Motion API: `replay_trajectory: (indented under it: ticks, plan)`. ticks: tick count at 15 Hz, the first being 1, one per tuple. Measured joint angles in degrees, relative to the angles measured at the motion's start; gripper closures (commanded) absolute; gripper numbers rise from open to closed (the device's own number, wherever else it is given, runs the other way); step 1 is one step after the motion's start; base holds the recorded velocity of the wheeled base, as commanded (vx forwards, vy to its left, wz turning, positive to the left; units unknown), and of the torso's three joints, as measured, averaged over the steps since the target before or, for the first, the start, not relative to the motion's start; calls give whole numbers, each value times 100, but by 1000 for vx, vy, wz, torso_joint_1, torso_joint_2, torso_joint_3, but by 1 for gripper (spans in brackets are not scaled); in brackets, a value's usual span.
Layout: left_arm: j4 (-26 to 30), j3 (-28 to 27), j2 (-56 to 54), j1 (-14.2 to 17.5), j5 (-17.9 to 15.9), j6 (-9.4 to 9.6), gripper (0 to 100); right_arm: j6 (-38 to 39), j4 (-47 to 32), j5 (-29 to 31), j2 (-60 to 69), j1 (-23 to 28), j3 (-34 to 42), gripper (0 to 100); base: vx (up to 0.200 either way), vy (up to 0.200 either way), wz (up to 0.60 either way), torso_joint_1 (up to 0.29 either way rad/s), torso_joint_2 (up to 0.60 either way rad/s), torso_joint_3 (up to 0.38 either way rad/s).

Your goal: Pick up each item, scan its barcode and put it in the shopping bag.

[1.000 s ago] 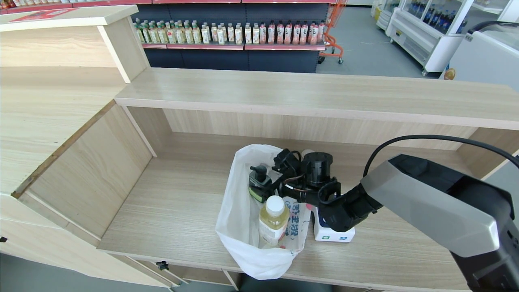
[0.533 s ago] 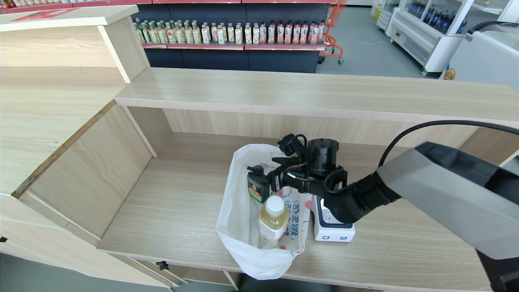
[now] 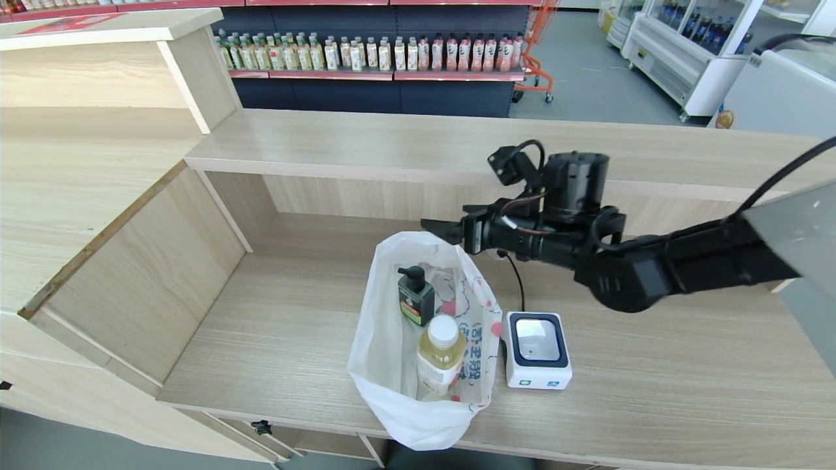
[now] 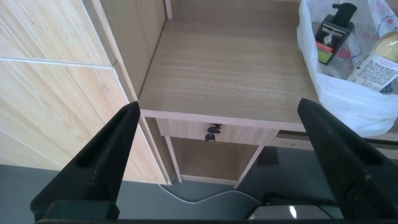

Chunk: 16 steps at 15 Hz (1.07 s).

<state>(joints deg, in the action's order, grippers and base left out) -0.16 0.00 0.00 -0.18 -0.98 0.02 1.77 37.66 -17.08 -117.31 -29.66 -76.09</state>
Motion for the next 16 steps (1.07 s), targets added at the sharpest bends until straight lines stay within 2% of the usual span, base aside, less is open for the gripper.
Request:
replay_trajectory:
  ticks: [2, 4, 6, 11, 16]
  plan:
    - [0, 0, 0, 0, 0, -2, 0, -51, -837, 180, 703, 257, 96, 0, 0, 0, 0, 0, 0, 0]
    - [0, 0, 0, 0, 2, -2, 0, -236, -1820, 679, 1503, 605, 294, 0, 0, 0, 0, 0, 0, 0]
    - [0, 0, 0, 0, 0, -2, 0, -466, -2433, 1189, 2406, 1001, 820, 0, 0, 0, 0, 0, 0, 0]
    - [0, 0, 0, 0, 0, -2, 0, -614, -2754, 1501, 4758, 1820, 3483, 0, 0, 0, 0, 0, 0, 0]
    - [0, 0, 0, 0, 0, -2, 0, -655, -2818, 1369, 7180, 2384, 5890, 0, 0, 0, 0, 0, 0, 0]
